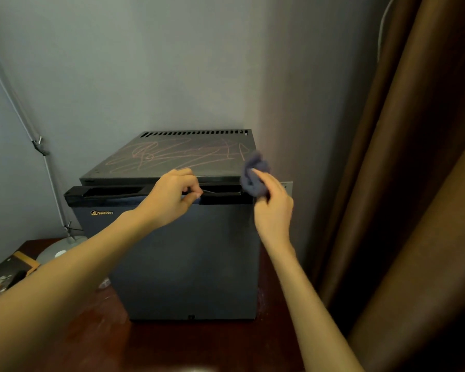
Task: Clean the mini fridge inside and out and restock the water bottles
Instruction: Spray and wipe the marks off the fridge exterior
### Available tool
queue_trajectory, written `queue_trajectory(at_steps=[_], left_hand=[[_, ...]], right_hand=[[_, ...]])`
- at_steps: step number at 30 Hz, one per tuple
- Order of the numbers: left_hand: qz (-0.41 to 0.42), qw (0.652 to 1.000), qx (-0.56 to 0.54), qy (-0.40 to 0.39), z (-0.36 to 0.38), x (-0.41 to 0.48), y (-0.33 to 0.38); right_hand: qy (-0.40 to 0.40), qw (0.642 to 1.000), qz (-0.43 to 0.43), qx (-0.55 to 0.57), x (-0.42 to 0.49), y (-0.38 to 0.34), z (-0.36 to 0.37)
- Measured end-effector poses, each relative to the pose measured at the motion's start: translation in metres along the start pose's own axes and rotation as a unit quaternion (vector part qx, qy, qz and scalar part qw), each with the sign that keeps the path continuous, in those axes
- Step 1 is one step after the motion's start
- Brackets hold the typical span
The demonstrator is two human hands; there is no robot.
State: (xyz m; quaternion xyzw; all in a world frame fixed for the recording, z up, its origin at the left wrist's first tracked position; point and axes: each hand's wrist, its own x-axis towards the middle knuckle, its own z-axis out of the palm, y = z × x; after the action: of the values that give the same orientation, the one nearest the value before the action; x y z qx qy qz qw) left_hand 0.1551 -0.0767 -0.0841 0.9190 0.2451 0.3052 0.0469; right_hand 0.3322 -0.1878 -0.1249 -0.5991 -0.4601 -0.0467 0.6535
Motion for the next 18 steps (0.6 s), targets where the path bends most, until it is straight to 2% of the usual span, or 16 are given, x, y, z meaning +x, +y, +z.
queue_trajectory(at_steps=[2,4,6,8,10,13,16,18], left_hand=[[0.000,1.000,0.001,0.000,-0.001,0.000,0.000],[0.000,1.000,-0.001,-0.001,-0.001,0.000,-0.001],[-0.003,1.000,-0.004,0.001,-0.001,-0.001,-0.001],[-0.006,1.000,-0.005,0.002,0.000,-0.002,0.000],[-0.007,1.000,-0.003,0.008,0.000,-0.002,0.001],[-0.010,1.000,-0.007,0.015,0.000,-0.002,0.002],[-0.013,1.000,-0.011,0.014,0.001,-0.002,0.001],[-0.012,1.000,-0.013,0.010,0.000,-0.001,0.000]], right_hand=[[-0.044,0.987,-0.078,-0.134,0.013,-0.012,-0.001],[-0.119,0.970,-0.068,-0.201,0.016,-0.011,-0.007],[-0.127,0.970,-0.071,-0.193,0.011,-0.002,-0.017],[-0.084,0.980,-0.072,-0.163,-0.003,0.009,-0.025],[-0.076,0.988,0.011,-0.137,-0.020,0.024,-0.030],[-0.130,0.972,0.180,-0.074,-0.043,0.051,-0.027],[-0.105,0.966,0.235,-0.009,-0.049,0.049,-0.021],[-0.074,0.970,0.226,0.045,-0.034,0.030,-0.018]])
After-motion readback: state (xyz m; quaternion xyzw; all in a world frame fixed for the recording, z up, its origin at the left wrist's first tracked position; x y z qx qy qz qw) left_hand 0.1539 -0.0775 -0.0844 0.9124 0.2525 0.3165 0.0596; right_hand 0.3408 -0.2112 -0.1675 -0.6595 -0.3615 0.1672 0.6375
